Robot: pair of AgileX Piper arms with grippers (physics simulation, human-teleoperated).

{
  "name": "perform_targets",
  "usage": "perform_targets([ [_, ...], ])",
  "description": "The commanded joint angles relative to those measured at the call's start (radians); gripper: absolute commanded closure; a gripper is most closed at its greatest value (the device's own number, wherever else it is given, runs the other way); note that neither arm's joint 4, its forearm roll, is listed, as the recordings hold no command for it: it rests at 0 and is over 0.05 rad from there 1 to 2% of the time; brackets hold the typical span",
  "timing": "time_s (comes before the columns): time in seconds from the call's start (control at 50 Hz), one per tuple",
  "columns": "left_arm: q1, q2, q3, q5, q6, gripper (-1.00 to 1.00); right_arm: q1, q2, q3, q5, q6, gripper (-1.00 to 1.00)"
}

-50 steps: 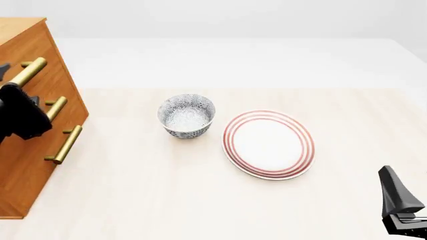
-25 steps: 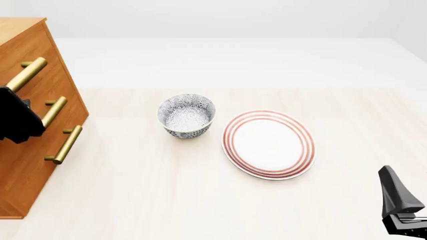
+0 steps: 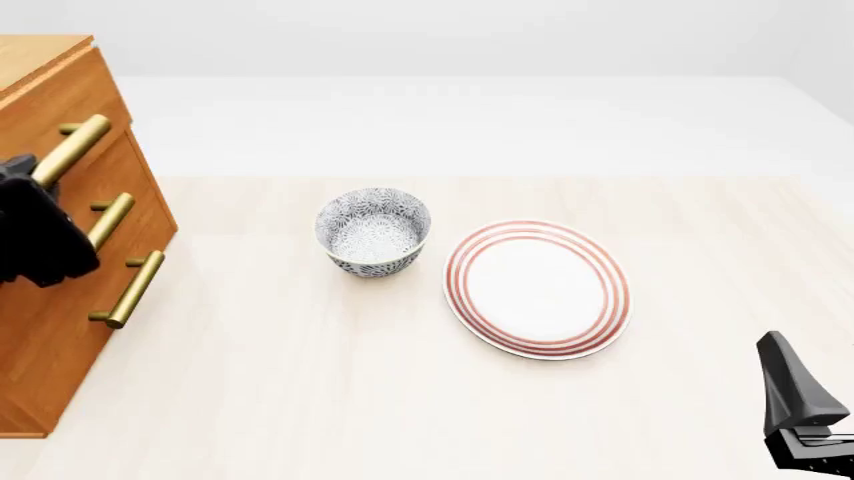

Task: Open the top drawer of the cabinet.

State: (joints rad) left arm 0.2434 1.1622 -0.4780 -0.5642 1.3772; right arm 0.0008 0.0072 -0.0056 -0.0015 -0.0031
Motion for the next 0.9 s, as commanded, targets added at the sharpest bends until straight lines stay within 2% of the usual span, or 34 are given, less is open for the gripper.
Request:
perform_targets([
  [0.02,-0.002,-0.086,0.049,0.024,0.006,1.0,0.0,0.0,0.001,0.0,0.003,-1.0],
  [0.06,-0.009,-0.091,0.066,0.011,0.027,1.0,0.0,0.0,0.001,0.0,0.003,-1.0],
  [0.18,-0.033,-0.129,0.055,0.05,0.026,1.0,0.0,0.0,0.001,0.0,0.003,-1.0],
  [0.42,-0.079,-0.11,0.047,0.04,0.05,1.0,0.0,0.0,0.001,0.0,0.003,-1.0],
  [0.9,-0.161,-0.066,0.014,0.034,0.045,1.0,0.0,0.0,0.001,0.0,0.003,-1.0],
])
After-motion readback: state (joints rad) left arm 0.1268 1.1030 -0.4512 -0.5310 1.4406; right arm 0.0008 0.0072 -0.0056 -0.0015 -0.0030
